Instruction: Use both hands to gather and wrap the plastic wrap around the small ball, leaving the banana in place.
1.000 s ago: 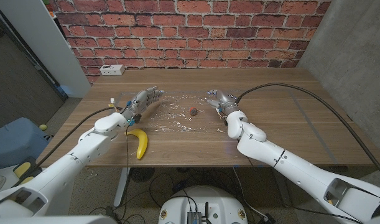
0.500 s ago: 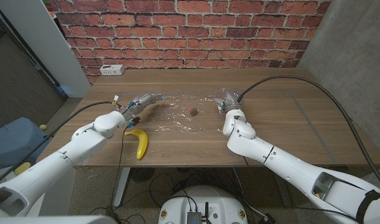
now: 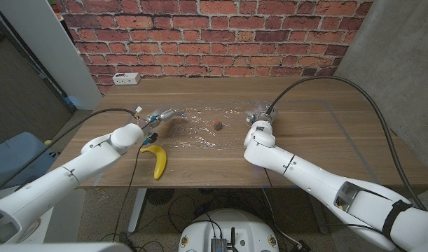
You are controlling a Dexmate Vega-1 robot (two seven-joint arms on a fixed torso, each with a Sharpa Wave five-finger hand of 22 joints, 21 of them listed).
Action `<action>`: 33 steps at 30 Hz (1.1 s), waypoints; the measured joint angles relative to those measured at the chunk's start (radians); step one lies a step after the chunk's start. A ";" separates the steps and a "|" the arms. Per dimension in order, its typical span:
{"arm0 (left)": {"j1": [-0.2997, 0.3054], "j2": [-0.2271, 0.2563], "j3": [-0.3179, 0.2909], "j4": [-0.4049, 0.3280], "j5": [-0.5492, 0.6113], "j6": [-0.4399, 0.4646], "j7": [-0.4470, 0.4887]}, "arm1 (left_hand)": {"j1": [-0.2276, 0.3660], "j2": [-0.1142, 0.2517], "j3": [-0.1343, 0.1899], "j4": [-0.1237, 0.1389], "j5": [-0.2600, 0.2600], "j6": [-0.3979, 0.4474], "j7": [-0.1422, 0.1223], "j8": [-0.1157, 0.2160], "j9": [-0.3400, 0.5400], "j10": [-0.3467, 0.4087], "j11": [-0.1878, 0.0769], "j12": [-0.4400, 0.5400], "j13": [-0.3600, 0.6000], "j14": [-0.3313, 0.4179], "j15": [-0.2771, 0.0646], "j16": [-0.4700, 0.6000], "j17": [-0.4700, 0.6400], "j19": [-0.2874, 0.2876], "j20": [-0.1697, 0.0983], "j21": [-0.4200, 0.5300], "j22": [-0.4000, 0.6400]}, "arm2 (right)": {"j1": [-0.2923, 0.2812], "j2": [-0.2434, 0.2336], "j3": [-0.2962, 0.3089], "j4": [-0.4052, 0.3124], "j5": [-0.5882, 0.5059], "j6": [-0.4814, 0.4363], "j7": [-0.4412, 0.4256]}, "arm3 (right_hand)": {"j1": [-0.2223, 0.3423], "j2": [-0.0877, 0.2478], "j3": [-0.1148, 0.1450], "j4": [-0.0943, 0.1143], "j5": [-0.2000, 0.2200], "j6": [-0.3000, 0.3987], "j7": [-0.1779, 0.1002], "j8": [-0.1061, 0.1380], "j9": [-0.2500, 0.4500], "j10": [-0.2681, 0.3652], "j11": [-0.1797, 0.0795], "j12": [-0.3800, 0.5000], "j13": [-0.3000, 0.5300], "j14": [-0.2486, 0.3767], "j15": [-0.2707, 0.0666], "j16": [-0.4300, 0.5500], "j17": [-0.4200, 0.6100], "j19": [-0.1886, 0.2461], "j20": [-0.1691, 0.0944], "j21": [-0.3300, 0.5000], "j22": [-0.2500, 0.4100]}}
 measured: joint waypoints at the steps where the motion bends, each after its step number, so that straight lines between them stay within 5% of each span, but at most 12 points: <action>1: -0.002 0.003 0.003 -0.005 0.008 0.007 0.000 | -0.002 -0.001 -0.003 0.003 0.000 0.000 0.000 0.000 0.000 0.002 -0.001 0.000 0.000 0.000 0.000 0.000 0.000 0.000 0.000 0.000 0.000 | 0.008 0.004 -0.006 0.008 0.013 -0.018 -0.004 | -0.001 -0.001 0.000 0.000 0.000 0.007 0.003 0.000 0.000 0.000 0.000 0.000 0.000 -0.002 0.002 0.000 0.000 0.000 0.000 0.000 0.000; 8: -0.011 0.013 0.014 -0.023 0.041 0.044 -0.006 | -0.024 -0.002 -0.008 0.016 0.000 0.000 0.000 0.000 0.000 0.005 0.002 0.000 0.005 0.000 0.000 0.000 0.000 0.000 0.000 -0.004 0.005 | 0.055 0.022 -0.040 0.059 0.067 -0.074 -0.015 | -0.001 -0.001 -0.002 -0.006 0.000 0.078 0.011 0.019 0.000 0.009 0.003 0.008 -0.003 -0.009 0.009 -0.008 -0.009 0.020 -0.009 0.000 0.000; 22: -0.019 0.026 0.021 -0.051 0.068 0.087 -0.019 | -0.055 -0.010 -0.023 0.031 0.000 0.000 0.000 -0.007 0.000 0.007 0.004 -0.005 0.005 0.000 0.000 0.005 0.000 0.000 0.000 -0.004 0.005 | 0.134 0.049 -0.103 0.173 0.177 -0.121 -0.040 | 0.000 -0.001 0.007 -0.030 0.000 0.095 0.014 0.019 0.000 0.019 -0.007 0.019 -0.007 0.008 -0.008 -0.003 -0.022 0.054 -0.011 0.000 0.000; 28: -0.020 0.028 0.021 -0.060 0.072 0.099 -0.023 | -0.059 -0.014 -0.027 0.036 0.000 0.000 0.000 -0.007 0.000 0.007 0.004 -0.012 0.005 -0.005 -0.005 0.005 0.000 0.000 0.000 -0.008 0.005 | 0.158 0.061 -0.131 0.221 0.207 -0.121 -0.057 | 0.051 0.016 0.024 -0.071 0.004 0.176 0.013 0.031 0.000 0.062 -0.019 0.027 -0.010 0.046 -0.020 0.006 -0.038 0.094 -0.021 0.000 0.000; 33: -0.023 0.029 0.022 -0.064 0.074 0.107 -0.028 | -0.069 -0.013 -0.031 0.040 0.000 0.000 0.000 -0.011 0.000 0.007 0.004 -0.012 0.005 -0.005 -0.005 0.005 0.000 0.000 0.000 -0.008 0.005 | 0.163 0.064 -0.145 0.248 0.211 -0.094 -0.094 | 0.176 0.037 0.084 -0.142 0.012 0.324 0.013 0.062 0.001 0.153 -0.044 0.049 -0.016 0.133 -0.021 0.037 -0.063 0.167 -0.045 0.000 0.000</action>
